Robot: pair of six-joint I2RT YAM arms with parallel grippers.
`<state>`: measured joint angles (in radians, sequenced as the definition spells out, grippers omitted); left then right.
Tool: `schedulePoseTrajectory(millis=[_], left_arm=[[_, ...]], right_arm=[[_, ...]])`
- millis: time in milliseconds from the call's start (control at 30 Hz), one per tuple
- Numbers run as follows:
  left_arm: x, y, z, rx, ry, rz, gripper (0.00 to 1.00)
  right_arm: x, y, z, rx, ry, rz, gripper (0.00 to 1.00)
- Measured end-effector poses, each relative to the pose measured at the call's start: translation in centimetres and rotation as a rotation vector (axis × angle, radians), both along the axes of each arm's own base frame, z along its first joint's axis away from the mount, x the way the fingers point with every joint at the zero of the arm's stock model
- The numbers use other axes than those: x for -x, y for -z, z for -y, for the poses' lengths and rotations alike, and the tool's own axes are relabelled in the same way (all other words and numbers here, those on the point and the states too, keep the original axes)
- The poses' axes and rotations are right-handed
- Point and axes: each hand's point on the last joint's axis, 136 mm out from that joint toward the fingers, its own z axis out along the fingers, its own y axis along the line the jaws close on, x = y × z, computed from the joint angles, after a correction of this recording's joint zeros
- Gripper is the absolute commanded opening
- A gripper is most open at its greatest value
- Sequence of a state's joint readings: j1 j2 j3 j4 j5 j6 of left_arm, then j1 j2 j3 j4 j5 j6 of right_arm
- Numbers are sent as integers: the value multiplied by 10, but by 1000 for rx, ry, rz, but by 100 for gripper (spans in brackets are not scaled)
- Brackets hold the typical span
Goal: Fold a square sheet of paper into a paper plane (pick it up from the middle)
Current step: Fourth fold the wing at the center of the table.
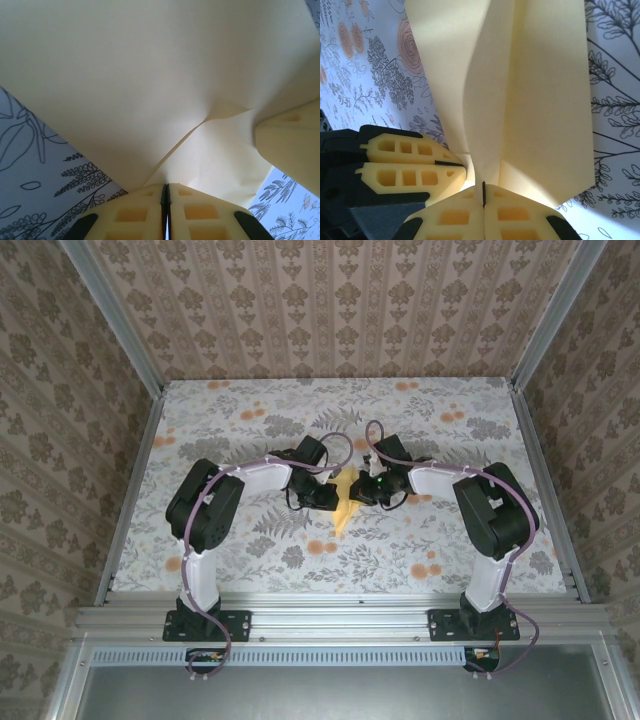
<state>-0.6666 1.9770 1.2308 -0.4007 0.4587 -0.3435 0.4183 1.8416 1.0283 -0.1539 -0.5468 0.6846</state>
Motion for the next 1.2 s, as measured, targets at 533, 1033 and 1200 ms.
schedulePoseTrajectory(millis=[533,1033,1200], left_arm=[[-2,0,4,19,3,5,11],[-4,0,4,54,0,4,11],[-4,1,4,71,-2,-3,10]], right_arm=[[-9,0,-12,-52,15,-12,8],[-16,5,-23,-114,39,-31,8],[-16,6,-24,-117,40,-36,8]])
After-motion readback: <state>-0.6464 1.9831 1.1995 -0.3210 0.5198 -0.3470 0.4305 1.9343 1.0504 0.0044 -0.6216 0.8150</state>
